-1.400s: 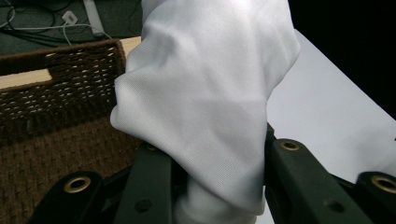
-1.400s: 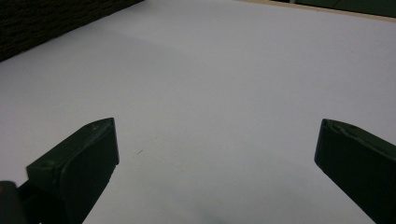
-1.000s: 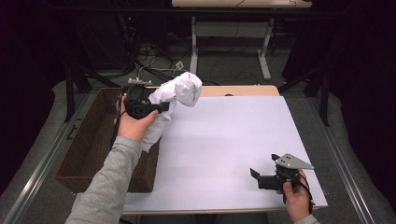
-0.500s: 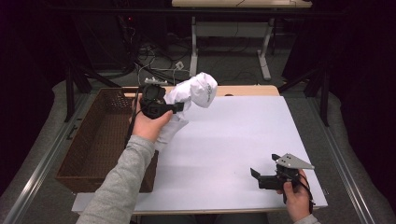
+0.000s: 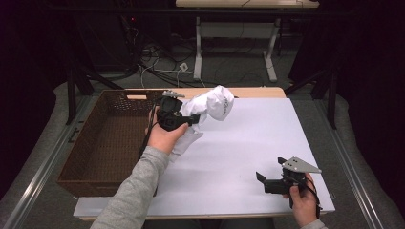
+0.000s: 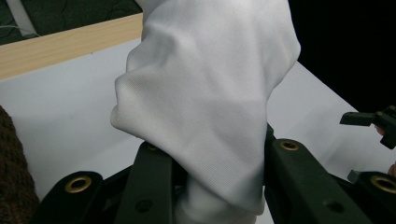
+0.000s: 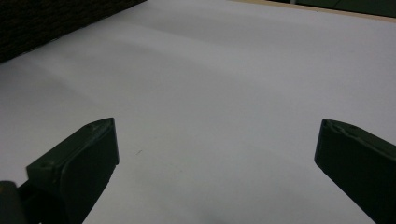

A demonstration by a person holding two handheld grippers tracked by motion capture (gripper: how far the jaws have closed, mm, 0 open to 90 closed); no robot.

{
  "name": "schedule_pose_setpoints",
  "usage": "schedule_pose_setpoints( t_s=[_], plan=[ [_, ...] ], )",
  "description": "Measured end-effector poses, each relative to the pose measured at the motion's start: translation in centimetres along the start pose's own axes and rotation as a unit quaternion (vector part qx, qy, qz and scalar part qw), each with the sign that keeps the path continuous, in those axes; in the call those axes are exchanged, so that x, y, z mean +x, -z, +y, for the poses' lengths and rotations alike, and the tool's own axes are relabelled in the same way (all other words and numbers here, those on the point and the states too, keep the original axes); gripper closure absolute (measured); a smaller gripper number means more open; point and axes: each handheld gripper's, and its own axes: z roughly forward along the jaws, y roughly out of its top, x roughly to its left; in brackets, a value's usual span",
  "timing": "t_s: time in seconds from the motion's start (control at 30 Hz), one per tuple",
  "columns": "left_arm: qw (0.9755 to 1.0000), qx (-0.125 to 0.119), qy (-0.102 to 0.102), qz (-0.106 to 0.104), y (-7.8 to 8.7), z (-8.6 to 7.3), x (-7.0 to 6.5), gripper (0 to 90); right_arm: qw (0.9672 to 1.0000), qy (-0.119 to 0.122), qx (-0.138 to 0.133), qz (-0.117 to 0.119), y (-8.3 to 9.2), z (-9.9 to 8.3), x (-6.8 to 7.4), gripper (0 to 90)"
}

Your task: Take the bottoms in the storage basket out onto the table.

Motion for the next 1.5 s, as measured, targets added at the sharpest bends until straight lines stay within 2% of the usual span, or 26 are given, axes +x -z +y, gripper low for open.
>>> schedule_pose_setpoints(
  t_s=[0.13,0.33,0.73,0.93,1.13,1.3,1.5],
  plan=[
    [0.9999,0.006,-0.010,0.001,-0.7,-0.3,-0.4,71.0,1.0000,0.000,0.000,0.000,0.0,0.0,0.0,0.0],
    [0.9999,0.005,-0.013,-0.005,-1.6,-0.9,-0.9,71.0,1.0000,0.000,0.000,0.001,0.0,0.0,0.0,0.0],
    [0.9997,0.002,-0.003,-0.024,-3.4,-3.2,-1.6,71.0,1.0000,0.001,0.000,0.000,0.0,0.0,0.0,0.0],
    [0.9995,0.014,0.000,-0.028,-4.5,-4.3,-1.7,71.0,1.0000,0.001,0.000,0.001,0.0,0.0,-0.1,0.0],
    [0.9993,0.015,0.001,-0.035,-5.7,-5.3,-2.1,71.0,1.0000,0.001,0.001,0.003,0.0,0.0,0.0,0.0],
    [0.9986,0.025,0.005,-0.045,-7.1,-6.1,-2.4,71.0,1.0000,0.001,0.001,0.003,0.0,0.0,0.0,0.0],
    [0.9979,0.031,0.000,-0.056,-8.5,-7.0,-3.1,70.9,1.0000,0.002,0.001,0.004,0.0,0.0,0.0,0.0]
  ],
)
